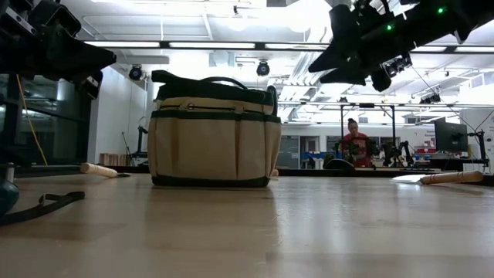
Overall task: Pick & Place Garden tools in Gardening bag
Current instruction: Put the green shear scissors into the light brown gardening bag
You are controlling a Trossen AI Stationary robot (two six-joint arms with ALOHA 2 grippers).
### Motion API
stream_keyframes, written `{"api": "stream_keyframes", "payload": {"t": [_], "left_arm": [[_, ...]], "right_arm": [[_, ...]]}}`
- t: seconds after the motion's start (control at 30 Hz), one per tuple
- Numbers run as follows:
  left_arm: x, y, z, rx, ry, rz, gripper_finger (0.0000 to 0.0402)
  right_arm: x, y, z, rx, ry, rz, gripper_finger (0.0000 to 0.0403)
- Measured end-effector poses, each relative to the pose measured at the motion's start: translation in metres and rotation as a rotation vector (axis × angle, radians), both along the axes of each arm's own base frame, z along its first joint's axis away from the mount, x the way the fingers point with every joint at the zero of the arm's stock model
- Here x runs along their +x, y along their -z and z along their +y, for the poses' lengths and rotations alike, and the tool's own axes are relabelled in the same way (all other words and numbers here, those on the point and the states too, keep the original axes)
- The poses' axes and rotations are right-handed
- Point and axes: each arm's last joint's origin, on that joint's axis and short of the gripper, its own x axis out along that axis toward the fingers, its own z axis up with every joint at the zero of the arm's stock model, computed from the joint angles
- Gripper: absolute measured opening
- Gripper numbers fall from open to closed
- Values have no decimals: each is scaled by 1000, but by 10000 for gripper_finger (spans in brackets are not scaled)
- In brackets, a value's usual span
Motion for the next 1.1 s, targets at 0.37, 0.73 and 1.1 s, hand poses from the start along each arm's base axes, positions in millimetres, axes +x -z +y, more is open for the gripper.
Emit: {"api": "stream_keyframes", "payload": {"t": [0.37,0.73,1.1], "left_arm": [[0,0,0,-5,-3,0,19],[0,0,0,-5,-12,-1,19],[0,0,-1,-3,31,3,19]], "right_arm": [[-12,-1,-20,114,17,25,207],[-12,-1,-30,131,-38,40,205],[-4,1,-12,129,-245,62,205]]}}
